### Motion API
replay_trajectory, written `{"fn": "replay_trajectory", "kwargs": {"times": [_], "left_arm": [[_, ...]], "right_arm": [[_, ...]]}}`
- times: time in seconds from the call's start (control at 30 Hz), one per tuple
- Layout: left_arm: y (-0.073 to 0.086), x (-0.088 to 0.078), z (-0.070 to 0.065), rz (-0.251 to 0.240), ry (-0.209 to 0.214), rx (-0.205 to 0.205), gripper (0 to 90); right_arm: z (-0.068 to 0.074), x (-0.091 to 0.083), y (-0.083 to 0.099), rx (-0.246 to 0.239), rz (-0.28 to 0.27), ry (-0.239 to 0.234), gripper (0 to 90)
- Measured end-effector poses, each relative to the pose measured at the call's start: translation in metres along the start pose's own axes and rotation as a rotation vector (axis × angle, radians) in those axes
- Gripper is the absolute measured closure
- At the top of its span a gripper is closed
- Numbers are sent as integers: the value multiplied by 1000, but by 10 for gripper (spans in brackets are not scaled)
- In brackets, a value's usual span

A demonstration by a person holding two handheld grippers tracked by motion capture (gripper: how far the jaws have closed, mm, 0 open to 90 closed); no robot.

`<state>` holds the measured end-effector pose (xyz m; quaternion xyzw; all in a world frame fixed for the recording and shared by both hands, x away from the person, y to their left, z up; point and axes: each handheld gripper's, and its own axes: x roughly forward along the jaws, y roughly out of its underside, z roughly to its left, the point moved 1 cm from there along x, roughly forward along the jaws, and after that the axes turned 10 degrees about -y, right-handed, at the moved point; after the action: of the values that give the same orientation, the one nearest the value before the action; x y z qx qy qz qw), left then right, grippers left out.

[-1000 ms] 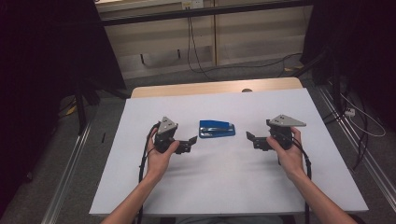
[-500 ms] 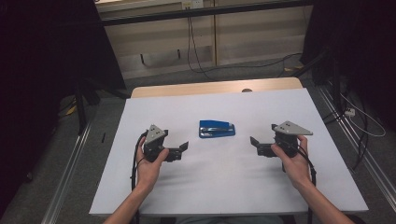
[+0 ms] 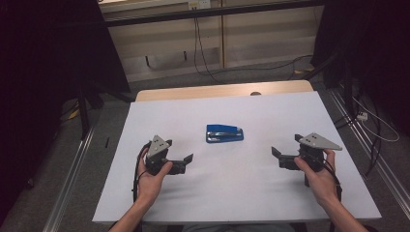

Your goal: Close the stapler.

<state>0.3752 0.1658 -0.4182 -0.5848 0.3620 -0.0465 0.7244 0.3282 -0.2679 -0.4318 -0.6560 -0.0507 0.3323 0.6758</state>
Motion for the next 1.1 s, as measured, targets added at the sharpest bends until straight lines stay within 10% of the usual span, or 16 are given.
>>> {"fn": "replay_trajectory", "kwargs": {"times": [0.83, 1.1], "left_arm": [[25, -47, 23, -29, -92, -86, 45], [37, -57, 20, -14, -97, -53, 45]], "right_arm": [[-4, -36, 19, 24, 1, 66, 29], [-4, -39, 24, 39, -7, 82, 29]]}}
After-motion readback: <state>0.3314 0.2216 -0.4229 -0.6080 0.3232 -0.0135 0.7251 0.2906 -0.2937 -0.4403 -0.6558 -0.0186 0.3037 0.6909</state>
